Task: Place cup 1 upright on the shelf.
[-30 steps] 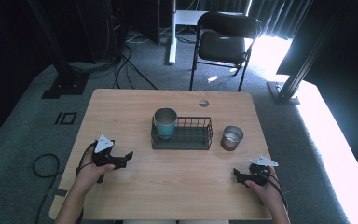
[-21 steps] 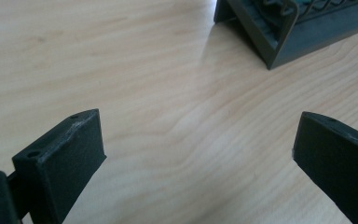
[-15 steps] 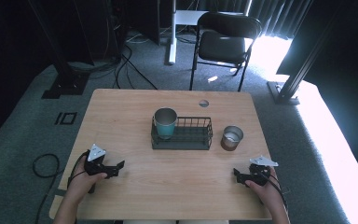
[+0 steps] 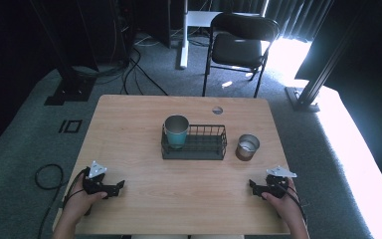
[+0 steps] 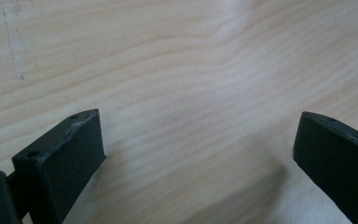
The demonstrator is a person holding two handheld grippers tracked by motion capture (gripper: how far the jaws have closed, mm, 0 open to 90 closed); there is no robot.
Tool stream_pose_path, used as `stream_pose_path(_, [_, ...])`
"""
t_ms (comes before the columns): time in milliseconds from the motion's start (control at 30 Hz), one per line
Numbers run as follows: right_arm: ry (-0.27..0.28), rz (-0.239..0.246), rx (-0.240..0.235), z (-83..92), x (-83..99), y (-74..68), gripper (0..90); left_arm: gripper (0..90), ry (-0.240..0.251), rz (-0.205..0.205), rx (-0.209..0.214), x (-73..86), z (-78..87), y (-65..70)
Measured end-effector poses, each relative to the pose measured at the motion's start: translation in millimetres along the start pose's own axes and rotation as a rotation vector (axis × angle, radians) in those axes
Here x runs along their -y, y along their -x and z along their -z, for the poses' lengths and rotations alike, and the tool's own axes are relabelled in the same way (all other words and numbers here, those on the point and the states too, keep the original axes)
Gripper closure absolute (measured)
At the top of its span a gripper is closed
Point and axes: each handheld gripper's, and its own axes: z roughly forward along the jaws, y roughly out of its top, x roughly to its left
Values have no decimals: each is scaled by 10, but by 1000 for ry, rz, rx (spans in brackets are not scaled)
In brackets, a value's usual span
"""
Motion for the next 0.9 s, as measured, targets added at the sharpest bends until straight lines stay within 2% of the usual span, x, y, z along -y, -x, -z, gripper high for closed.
stream_pose_path(67, [0, 0, 0, 0, 0, 0, 106, 27, -27, -15, -11, 19, 6, 3])
stream_pose_path(333, [0, 0, 0, 0, -1, 0, 106, 26, -25, -14, -9, 23, 8, 13])
stream_pose_path(500, [-2, 0, -1, 1, -1, 1, 106, 27, -26, -5, -15, 14, -2, 68])
stream_pose_path(900, [-2, 0, -1, 2, -1, 1, 105, 27, -25, -6, -15, 15, -2, 68])
